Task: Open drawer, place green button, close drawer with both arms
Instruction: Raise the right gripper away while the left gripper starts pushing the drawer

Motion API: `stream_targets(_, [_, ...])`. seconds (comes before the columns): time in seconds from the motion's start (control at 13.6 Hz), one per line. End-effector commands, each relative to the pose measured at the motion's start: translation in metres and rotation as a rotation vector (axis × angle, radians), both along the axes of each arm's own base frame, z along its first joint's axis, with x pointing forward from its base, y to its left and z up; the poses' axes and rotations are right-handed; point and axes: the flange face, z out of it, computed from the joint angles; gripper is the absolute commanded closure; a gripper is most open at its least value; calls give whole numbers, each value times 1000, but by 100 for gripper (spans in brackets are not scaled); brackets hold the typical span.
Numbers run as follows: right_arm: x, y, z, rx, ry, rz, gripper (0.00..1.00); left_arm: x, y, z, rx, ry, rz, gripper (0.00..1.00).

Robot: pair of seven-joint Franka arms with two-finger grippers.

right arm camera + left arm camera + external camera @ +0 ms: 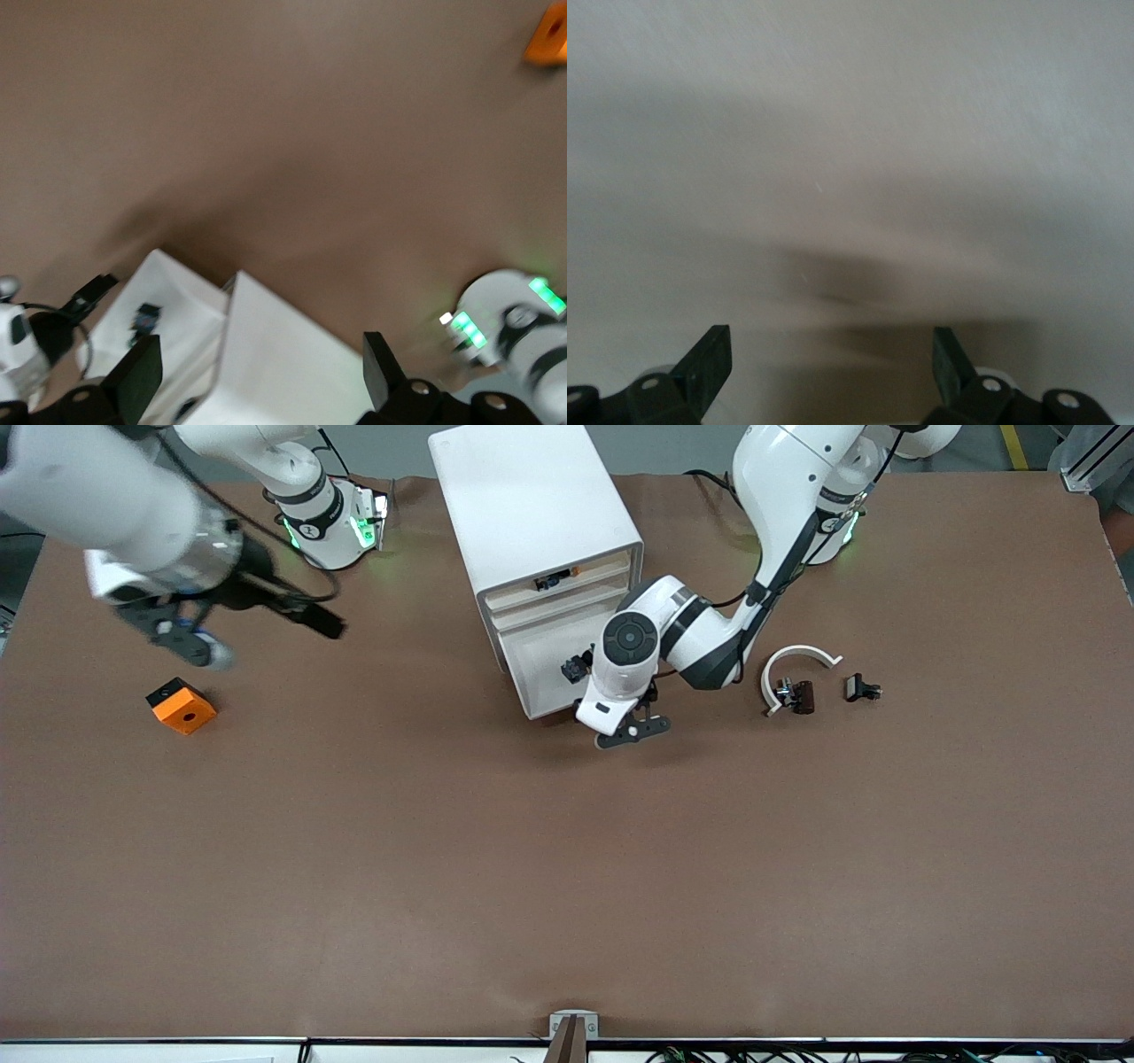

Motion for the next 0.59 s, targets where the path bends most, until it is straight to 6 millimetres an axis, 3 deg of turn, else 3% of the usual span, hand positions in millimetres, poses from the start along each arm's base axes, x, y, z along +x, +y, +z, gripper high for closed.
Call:
stream_targets(0.0, [-7,-55,0,-1,-36,132,0,-15,-16,0,-17,30,-4,0])
stream_targets(0.51, [10,-166,-11,46,-86,283,0,-66,-53,-9,-74,155,3,0])
